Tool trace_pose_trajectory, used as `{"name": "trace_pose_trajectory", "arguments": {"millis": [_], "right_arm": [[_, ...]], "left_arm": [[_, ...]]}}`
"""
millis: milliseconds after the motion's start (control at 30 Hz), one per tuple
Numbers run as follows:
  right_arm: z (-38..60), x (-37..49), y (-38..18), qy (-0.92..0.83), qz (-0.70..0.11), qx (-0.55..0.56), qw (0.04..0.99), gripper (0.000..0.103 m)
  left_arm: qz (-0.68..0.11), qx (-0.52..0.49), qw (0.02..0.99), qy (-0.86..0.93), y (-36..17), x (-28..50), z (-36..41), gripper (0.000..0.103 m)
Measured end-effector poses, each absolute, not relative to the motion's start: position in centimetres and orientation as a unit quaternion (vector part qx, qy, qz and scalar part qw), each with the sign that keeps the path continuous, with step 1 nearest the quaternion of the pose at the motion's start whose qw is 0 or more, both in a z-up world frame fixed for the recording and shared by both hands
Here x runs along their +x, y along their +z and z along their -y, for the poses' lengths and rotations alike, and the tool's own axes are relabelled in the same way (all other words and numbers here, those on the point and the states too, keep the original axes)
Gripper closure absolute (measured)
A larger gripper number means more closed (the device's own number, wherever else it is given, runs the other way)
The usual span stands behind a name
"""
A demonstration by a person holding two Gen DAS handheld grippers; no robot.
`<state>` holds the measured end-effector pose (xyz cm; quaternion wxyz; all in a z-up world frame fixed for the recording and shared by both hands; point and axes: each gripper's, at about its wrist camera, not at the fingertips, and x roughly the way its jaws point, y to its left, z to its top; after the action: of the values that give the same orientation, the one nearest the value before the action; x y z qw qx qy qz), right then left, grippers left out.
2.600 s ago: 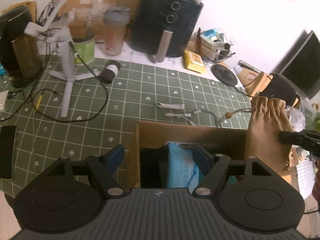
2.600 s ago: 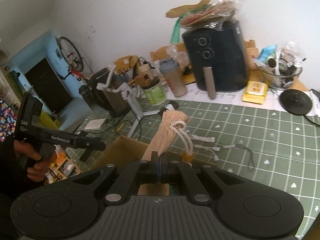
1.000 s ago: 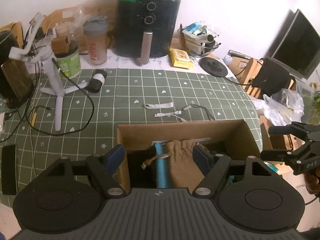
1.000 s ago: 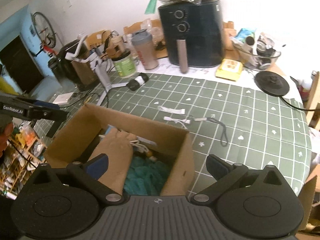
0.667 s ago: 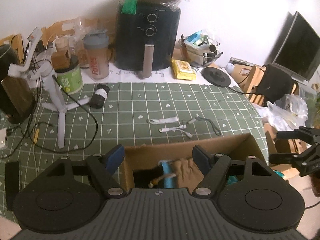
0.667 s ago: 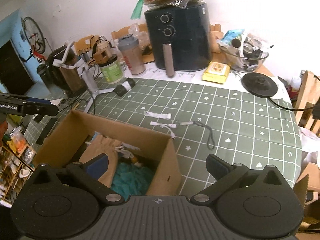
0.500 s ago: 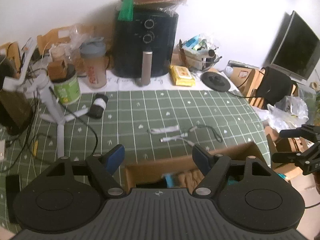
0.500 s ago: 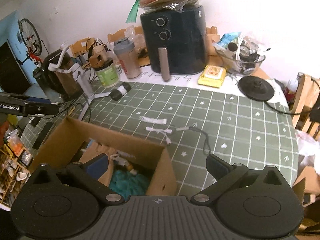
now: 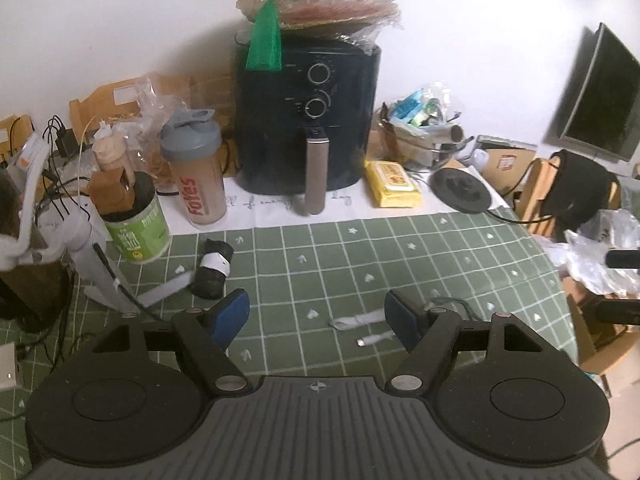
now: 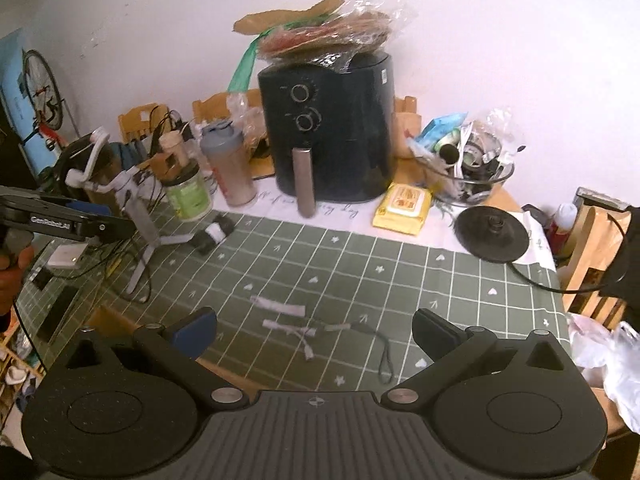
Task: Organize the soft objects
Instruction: 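Move the left gripper toward the black-and-white wrapped roll, then grasp and lift the black wrapped roll with the left gripper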
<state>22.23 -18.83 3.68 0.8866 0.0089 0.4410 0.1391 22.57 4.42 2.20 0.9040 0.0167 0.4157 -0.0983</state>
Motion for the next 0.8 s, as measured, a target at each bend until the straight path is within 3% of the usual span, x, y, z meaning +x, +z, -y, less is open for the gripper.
{"name": "trace_pose_trajectory", "arguments": {"millis": [800], "right_arm": [[19.2,22.6,0.7,0.066,-0.468,0.008,0.881,0.0]], "left_arm": [[-0.46,0.162,0.873,-0.003,-7.9,33.9,-4.4,0.029]]}}
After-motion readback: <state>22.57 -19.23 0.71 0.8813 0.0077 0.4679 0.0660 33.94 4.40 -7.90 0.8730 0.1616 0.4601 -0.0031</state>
